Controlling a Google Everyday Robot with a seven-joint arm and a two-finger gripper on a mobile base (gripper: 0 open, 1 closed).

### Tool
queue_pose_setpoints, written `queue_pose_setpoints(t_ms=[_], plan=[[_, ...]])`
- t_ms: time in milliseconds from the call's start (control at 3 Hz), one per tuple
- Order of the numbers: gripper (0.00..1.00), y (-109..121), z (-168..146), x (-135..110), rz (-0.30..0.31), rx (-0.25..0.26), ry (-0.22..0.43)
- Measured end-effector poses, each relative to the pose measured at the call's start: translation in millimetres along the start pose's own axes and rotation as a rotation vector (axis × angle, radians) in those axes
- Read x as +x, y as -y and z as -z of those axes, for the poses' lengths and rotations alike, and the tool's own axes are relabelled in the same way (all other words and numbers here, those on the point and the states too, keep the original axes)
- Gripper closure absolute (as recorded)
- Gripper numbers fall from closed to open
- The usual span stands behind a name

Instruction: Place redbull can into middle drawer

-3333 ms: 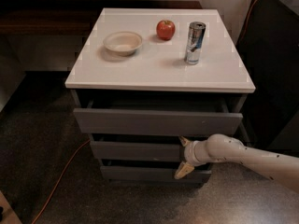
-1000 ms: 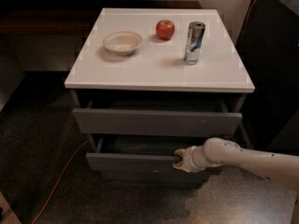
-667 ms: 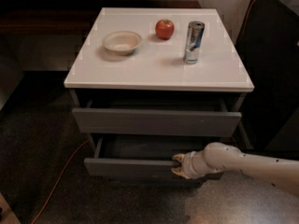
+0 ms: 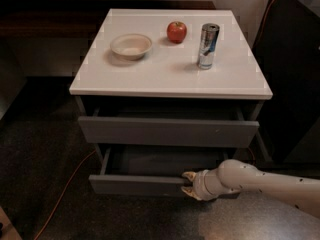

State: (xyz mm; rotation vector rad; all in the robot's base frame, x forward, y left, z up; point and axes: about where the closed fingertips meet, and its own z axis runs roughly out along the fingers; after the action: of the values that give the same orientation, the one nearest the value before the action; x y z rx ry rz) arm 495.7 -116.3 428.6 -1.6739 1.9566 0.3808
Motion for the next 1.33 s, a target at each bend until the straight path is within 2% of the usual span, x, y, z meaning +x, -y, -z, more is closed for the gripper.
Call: queue_pose_setpoints(t_ms=[667,1000,1333], plan=[[1.0,0.0,0.1,-0.1,0.0,0.0,0.0],[1.0,-35.6,5.2,-15.4,-0.004,-0.046,0.035],[1.0,-34.9,9.1,-18.0,-0.004,-0.046,0.035]])
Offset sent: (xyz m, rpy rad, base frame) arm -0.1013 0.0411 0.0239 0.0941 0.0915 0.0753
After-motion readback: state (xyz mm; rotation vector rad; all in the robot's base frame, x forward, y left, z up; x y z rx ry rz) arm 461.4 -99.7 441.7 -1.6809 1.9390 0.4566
